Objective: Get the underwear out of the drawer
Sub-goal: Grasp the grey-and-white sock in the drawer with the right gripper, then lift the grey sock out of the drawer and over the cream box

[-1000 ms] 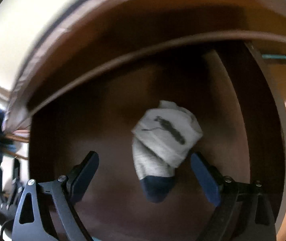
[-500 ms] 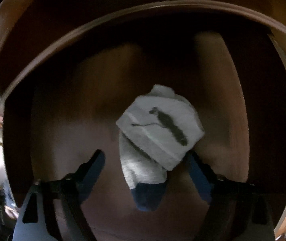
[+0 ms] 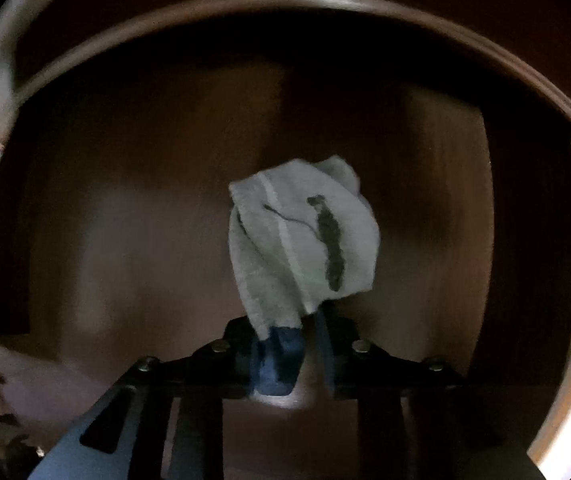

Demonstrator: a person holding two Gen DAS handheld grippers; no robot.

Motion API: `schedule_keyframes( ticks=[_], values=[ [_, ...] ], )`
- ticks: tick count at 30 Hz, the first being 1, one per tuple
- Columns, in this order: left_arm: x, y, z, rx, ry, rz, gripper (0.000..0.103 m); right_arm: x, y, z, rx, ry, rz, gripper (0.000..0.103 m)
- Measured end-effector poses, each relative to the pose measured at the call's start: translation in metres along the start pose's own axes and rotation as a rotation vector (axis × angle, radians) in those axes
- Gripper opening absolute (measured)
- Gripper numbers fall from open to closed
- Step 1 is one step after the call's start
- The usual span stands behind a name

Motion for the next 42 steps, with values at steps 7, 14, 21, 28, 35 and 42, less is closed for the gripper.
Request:
schedule_keyframes(
  ticks=[7,14,21,28,35,42],
  values=[
    [0.001,-0.001,0.001,0.009,-0.008,-0.004,0.102,-0.007,0.046,-0.008,0.037,0.029,0.210,0.023],
    [0.002,0.000,-0.002,0.012,-0.002,-0.003,0.102,-0.030,0.082,-0.007,0.167,-0.030,0.309,0.023],
    [0.002,0.003,-0.004,0.027,0.002,0.011,0.102,-0.048,0.118,0.005,0.187,0.015,0.441,0.023],
    [0.002,0.002,-0.004,0.030,0.003,0.018,0.102,-0.076,0.154,0.008,0.209,0.070,0.564,0.023],
    [0.003,0.005,-0.005,0.028,0.006,0.046,0.102,-0.091,0.150,0.003,0.230,0.070,0.610,0.023],
    [0.003,0.006,-0.003,0.048,-0.012,0.041,0.102,-0.087,0.160,-0.007,0.254,0.101,0.660,0.023]
  ],
)
Point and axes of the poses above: each gripper's, at about its wrist camera, not at the fingertips, and y roughly against the way its jaws point, z to its right, x to its top, the point moved 6 cm from there along -y, roughly the way its jaws point, and after that the axes turned 15 degrees about -y, right-handed, at the moved point
